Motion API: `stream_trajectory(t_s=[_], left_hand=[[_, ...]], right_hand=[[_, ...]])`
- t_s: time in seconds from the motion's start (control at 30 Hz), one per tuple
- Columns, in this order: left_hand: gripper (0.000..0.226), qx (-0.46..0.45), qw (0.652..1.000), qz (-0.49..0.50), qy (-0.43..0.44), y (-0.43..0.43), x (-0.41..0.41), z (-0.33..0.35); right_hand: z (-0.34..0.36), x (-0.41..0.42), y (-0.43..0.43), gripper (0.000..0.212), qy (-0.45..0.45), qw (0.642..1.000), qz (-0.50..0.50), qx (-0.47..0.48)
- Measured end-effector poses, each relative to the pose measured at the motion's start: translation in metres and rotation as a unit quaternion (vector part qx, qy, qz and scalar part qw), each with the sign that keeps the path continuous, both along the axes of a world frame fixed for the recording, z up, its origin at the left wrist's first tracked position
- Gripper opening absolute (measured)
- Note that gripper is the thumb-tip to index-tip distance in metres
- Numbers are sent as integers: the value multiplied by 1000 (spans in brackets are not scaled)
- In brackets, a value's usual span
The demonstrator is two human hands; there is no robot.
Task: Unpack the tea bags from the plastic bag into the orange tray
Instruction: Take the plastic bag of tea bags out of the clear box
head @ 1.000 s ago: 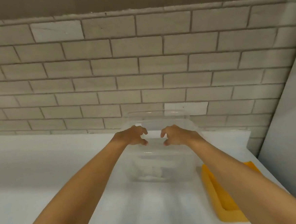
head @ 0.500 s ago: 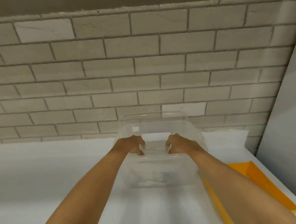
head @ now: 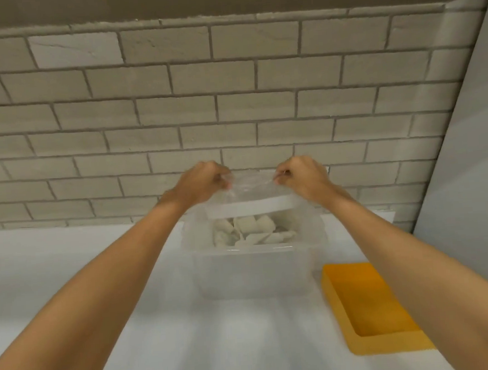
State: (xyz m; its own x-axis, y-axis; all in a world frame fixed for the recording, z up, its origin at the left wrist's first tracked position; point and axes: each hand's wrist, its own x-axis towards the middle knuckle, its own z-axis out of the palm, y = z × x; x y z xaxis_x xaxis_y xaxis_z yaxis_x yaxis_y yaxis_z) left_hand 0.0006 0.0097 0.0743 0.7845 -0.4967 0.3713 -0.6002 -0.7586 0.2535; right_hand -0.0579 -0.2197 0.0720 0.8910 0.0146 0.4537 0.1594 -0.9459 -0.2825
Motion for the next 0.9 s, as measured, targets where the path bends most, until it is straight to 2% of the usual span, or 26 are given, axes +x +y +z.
stream_trajectory(t_s=[0.23, 0.33, 0.5, 0.67, 0.8, 0.9], left_hand=[[28, -67, 997, 0, -45, 0, -48, 51], [31, -99, 995, 3, -26, 4, -77, 49], [30, -154, 987, -36, -33, 10, -130, 25], [30, -129, 990, -40, 46, 16, -164, -24], [27, -104, 988, 9, 114, 22, -186, -76], [25, -94, 983, 32, 153, 23, -204, -104]], right_hand=[[38, -41, -12, 14, -77, 995, 26, 52], [35, -67, -17, 14, -79, 992, 57, 82], [10, -112, -19, 13, -139, 973, 121, 136], [-43, -149, -18, 10, -54, 973, 148, 171], [-94, -169, -13, 11, 48, 971, 146, 182], [-121, -182, -7, 13, 92, 970, 144, 171]])
